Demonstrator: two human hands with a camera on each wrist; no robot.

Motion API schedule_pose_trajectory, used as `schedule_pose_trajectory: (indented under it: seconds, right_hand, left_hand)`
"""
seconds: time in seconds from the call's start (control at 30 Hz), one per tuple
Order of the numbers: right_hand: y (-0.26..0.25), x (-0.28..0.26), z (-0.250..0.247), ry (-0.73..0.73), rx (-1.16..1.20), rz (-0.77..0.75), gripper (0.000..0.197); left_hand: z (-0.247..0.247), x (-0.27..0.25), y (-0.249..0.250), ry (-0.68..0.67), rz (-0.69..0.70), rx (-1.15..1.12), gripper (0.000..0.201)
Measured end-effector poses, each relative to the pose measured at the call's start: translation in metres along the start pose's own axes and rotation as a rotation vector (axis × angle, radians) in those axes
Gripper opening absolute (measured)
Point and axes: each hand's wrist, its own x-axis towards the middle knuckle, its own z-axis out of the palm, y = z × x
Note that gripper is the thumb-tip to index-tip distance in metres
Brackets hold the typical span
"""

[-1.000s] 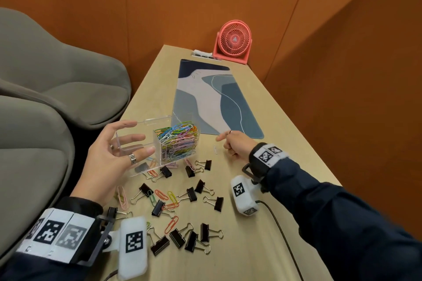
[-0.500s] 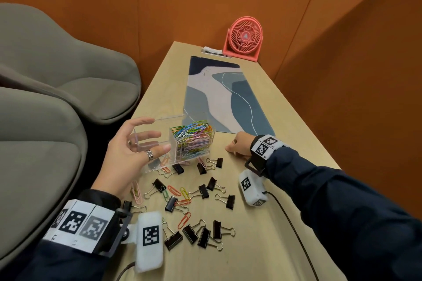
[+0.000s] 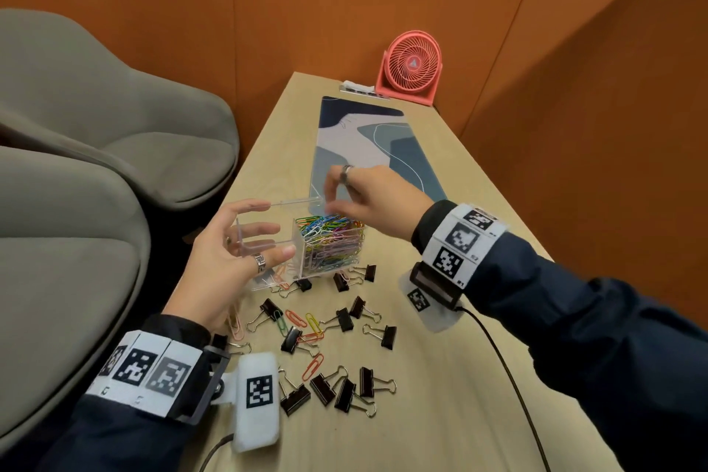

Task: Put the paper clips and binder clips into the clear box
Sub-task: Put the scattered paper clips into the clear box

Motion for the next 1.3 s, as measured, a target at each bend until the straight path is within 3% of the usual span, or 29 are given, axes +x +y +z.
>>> schedule_pose_trajectory:
  seconds: [0.17,0.37,0.6,0.93,1.03,1.17,1.23,1.3]
  right_hand:
    - [-0.013,0.002,0.011,-0.058,-0.132,0.028,0.019]
    - [-0.016,-0.006,0.006,-0.051,0.304,0.104,0.014]
    - [-0.014,-0.005,0.020,-0.126,0.162,0.080,0.024]
    - [-0.009,-0.005,0.018,0.121,0.224,0.035,0.021]
    - [-0.007,-0.006,0.017,0.255,0.218,0.030,0.021]
    - [0.001,-0.004,0.020,0.369,0.311,0.139,0.020]
    - [0.007,-0.002,0.027,0.322,0.350,0.257,0.016]
    - [0.014,0.000,0.038,0.105,0.290,0.334,0.015]
  left_hand:
    - [0.000,0.001,0.000,-0.002,-0.002,-0.021,0.060]
    - [-0.004,0.002,-0.001,0.001,-0.009,-0.036,0.060]
    - [-0.003,0.001,-0.002,0.000,-0.028,-0.089,0.060]
    - [-0.006,0.001,0.000,0.011,-0.011,-0.124,0.057]
    - [-0.012,0.003,0.003,0.049,0.023,-0.118,0.056]
    - [-0.022,0.005,0.004,0.121,0.051,-0.095,0.054]
    - [-0.027,0.006,0.004,0.157,0.073,-0.088,0.052]
    - [-0.033,0.007,0.004,0.191,0.097,-0.086,0.052]
